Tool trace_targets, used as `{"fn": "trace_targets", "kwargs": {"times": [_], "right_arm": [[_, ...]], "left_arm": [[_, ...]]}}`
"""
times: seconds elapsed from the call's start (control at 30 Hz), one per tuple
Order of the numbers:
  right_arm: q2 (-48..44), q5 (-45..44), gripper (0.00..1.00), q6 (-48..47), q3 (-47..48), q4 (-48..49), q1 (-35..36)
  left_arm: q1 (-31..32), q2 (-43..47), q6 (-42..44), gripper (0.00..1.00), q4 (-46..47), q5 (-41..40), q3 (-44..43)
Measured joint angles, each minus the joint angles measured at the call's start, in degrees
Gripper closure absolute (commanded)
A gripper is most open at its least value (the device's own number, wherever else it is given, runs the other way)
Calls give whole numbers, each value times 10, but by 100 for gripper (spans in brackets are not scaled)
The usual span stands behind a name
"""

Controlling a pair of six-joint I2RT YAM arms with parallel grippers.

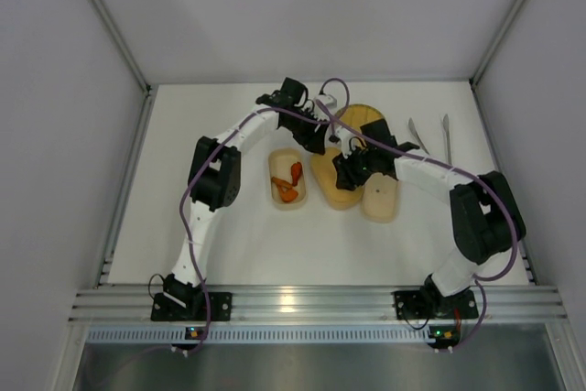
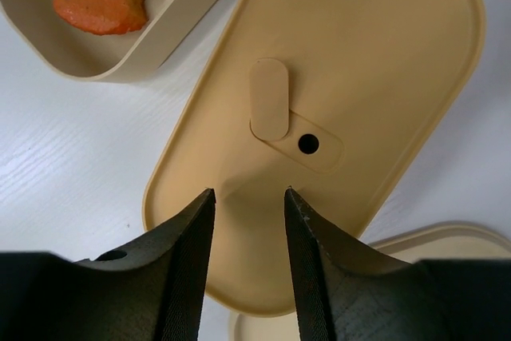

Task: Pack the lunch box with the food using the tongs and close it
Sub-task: Close the box lid on the packing box.

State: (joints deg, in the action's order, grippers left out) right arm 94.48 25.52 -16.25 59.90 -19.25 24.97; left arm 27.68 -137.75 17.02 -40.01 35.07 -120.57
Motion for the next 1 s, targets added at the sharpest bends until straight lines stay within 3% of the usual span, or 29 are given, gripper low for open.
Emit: {"fn": "trace_targets", "kwargs": {"times": [0.13, 0.37, 0.67, 0.87, 1.0], "right_arm": [[-14, 3, 59, 6, -9, -3, -1], [-46, 23, 58, 20, -14, -3, -11], [-109, 59, 54, 49, -14, -2, -43], [-140, 59, 53, 62, -14, -3, -79], [-129, 43, 53, 74, -12, -12, -98]], "left_arm": [[2, 0, 1, 19, -1, -4, 4], [5, 0, -5, 2, 0, -6, 9], [0, 35, -48, 2, 24, -6, 27], [-15, 123, -78, 2, 43, -7, 34], [-18, 184, -60, 16, 19, -15, 34]]}}
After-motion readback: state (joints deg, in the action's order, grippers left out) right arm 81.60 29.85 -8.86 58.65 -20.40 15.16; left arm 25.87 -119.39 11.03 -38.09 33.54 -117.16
